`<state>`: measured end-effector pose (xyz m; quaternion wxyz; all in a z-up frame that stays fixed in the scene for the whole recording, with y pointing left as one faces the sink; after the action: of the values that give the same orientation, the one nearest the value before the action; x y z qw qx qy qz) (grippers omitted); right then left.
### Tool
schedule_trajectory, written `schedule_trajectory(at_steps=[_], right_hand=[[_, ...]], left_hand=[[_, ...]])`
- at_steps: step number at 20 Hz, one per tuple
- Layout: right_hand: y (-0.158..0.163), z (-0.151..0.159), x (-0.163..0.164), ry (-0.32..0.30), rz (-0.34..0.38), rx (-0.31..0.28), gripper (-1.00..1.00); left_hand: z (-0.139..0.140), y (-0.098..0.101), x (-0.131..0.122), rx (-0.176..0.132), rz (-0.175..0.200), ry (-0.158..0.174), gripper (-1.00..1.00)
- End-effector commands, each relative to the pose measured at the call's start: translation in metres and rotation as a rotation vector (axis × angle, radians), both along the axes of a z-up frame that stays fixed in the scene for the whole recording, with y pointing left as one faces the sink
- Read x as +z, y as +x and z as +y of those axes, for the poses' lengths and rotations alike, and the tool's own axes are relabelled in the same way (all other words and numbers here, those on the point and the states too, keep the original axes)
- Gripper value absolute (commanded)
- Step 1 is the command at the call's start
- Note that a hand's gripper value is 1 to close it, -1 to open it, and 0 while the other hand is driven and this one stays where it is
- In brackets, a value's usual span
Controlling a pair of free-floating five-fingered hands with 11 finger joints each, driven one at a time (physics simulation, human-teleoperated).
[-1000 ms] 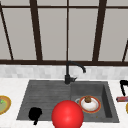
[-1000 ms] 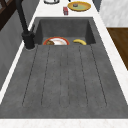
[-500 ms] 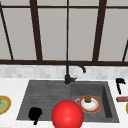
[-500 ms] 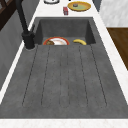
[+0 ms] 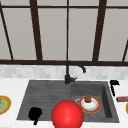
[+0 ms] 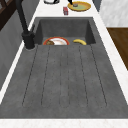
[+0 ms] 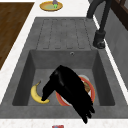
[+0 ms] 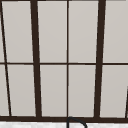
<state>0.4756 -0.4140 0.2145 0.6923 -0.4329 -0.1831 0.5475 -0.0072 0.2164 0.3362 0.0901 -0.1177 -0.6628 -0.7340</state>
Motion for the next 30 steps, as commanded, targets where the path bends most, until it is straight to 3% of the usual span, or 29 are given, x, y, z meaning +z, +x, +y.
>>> schedule_trajectory(at_steps=[1,14,18,30], right_hand=[[-0.006,0.020,-0.003,0.033,-0.024,0.038,-1.00],[-0.019,0.080,-0.004,0.126,-0.023,0.128,-1.00],[-0.028,0.101,-0.013,0.121,-0.017,0.171,-1.00],[-0.058,0.165,-0.035,0.161,-0.048,0.218,-1.00]], left_hand=[[0.000,0.000,0.000,0.000,0.000,0.000,0.00],[0.000,0.000,0.000,0.000,0.000,0.000,0.00],[0.000,0.000,0.000,0.000,0.000,0.000,0.00],[0.000,0.000,0.000,0.000,0.000,0.000,0.00]])
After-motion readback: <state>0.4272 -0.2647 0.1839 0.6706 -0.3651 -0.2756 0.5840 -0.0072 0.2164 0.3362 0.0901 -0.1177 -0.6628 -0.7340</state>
